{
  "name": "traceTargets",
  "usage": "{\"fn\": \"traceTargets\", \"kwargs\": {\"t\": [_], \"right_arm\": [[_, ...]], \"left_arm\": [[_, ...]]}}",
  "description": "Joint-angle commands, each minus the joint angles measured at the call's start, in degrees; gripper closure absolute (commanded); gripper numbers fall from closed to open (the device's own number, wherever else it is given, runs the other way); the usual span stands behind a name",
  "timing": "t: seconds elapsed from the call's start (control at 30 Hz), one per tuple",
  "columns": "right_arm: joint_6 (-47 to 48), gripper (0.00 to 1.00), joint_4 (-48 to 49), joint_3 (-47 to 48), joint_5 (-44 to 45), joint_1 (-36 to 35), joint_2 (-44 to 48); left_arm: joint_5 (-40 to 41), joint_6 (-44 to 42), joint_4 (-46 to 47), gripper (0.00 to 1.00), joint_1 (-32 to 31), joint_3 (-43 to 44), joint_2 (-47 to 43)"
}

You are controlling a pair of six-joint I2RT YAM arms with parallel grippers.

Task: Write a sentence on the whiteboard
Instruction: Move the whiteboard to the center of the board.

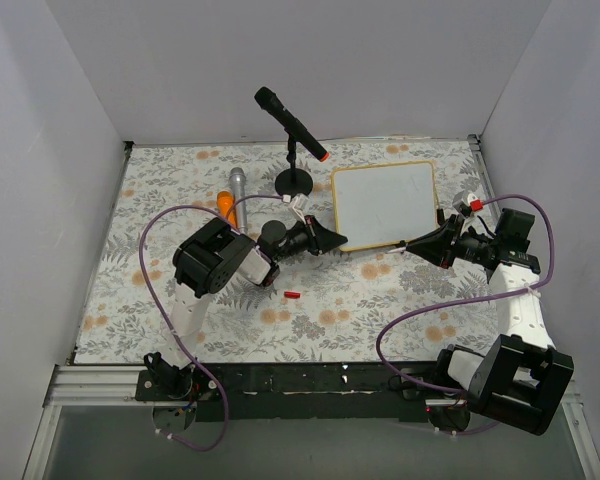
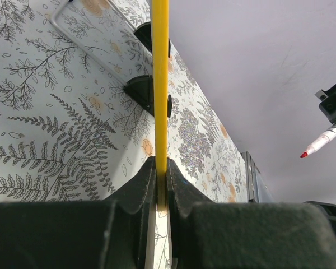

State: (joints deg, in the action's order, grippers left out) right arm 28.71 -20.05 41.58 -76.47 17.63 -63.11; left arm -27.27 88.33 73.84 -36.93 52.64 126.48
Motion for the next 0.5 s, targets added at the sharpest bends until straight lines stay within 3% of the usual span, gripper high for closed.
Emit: {"fn": "traceTargets", "kwargs": {"t": [0.0, 0.47], "right_arm": [[0.6, 0.99, -0.6, 2.6, -1.6, 0.2, 0.0], [0.9, 0.99, -0.9, 2.9, -1.8, 0.2, -0.3]], "left_arm": [[3.4, 0.3, 19.6, 1.0, 0.0, 2.6, 0.0], [5.0, 1.0, 16.6, 1.0, -1.2, 5.9, 2.7]]}}
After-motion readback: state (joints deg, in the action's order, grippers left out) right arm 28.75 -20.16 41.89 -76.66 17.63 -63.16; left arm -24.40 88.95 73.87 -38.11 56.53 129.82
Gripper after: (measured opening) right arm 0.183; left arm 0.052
